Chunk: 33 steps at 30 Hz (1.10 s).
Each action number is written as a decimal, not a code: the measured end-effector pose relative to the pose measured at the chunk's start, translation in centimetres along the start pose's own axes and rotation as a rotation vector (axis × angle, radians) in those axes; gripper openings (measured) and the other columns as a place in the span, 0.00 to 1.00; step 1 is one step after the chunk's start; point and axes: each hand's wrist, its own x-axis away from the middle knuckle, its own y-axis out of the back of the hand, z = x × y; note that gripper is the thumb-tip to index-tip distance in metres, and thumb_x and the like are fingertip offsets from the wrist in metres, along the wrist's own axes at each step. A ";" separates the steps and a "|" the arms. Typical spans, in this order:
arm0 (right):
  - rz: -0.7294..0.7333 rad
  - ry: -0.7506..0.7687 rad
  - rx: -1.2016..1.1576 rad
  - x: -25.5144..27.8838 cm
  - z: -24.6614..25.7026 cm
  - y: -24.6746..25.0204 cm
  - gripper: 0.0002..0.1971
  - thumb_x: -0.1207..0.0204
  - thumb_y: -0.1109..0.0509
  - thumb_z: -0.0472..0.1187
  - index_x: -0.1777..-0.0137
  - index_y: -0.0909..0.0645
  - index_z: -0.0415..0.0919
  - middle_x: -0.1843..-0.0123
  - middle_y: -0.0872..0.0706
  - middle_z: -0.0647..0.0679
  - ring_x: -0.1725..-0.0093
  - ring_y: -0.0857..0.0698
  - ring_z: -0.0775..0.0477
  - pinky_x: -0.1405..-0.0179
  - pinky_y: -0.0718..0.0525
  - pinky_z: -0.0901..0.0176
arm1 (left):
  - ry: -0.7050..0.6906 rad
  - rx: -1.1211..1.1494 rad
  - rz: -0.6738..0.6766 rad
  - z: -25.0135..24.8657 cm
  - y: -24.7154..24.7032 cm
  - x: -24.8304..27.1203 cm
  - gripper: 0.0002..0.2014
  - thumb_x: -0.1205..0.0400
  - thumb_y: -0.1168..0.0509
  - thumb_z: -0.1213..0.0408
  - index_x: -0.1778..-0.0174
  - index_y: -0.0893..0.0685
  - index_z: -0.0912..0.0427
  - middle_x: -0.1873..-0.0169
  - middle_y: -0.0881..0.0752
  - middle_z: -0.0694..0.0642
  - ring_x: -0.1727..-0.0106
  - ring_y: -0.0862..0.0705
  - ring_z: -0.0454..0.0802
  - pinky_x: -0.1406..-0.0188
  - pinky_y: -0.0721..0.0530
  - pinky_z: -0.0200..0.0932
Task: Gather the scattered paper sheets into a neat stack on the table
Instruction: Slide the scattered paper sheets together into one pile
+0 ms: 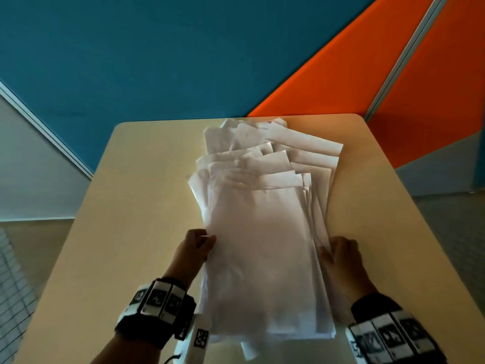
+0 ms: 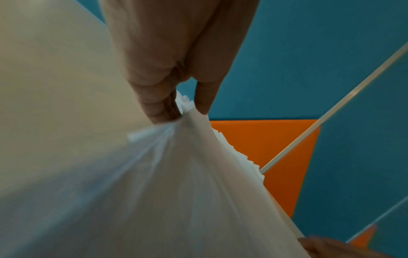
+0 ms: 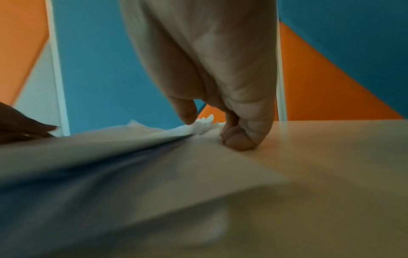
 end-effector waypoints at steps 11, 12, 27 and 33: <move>0.111 -0.093 -0.038 4.7 1.3 0.1 0.25 0.21 0.38 0.47 0.32 0.36 0.30 0.31 0.34 0.30 0.32 0.33 0.31 0.31 0.35 0.46 | -0.010 -0.360 -0.161 0.1 -1.8 3.7 0.28 0.21 0.35 0.59 0.29 0.33 0.69 0.32 0.30 0.70 0.28 0.34 0.65 0.25 0.38 0.54; 0.110 -0.105 -0.036 4.9 0.6 0.5 0.24 0.21 0.37 0.47 0.34 0.35 0.30 0.32 0.34 0.30 0.33 0.33 0.31 0.31 0.36 0.46 | -0.005 -0.376 -0.189 0.3 -1.6 4.1 0.29 0.22 0.34 0.59 0.29 0.33 0.69 0.31 0.31 0.70 0.27 0.36 0.65 0.25 0.41 0.53; 0.066 -0.162 0.017 -1.0 0.6 2.0 0.28 0.23 0.36 0.50 0.33 0.32 0.28 0.31 0.32 0.26 0.30 0.34 0.30 0.29 0.37 0.47 | 0.039 -0.398 -0.195 -1.3 -2.5 0.6 0.35 0.25 0.32 0.55 0.28 0.36 0.71 0.30 0.29 0.71 0.26 0.36 0.66 0.26 0.39 0.53; 0.019 -0.156 0.091 -6.4 4.7 0.5 0.38 0.24 0.39 0.57 0.28 0.35 0.23 0.25 0.37 0.25 0.25 0.41 0.30 0.22 0.44 0.43 | 0.127 -0.395 -0.216 -4.7 -3.8 -3.5 0.37 0.25 0.31 0.53 0.30 0.36 0.77 0.30 0.33 0.76 0.26 0.36 0.70 0.24 0.38 0.54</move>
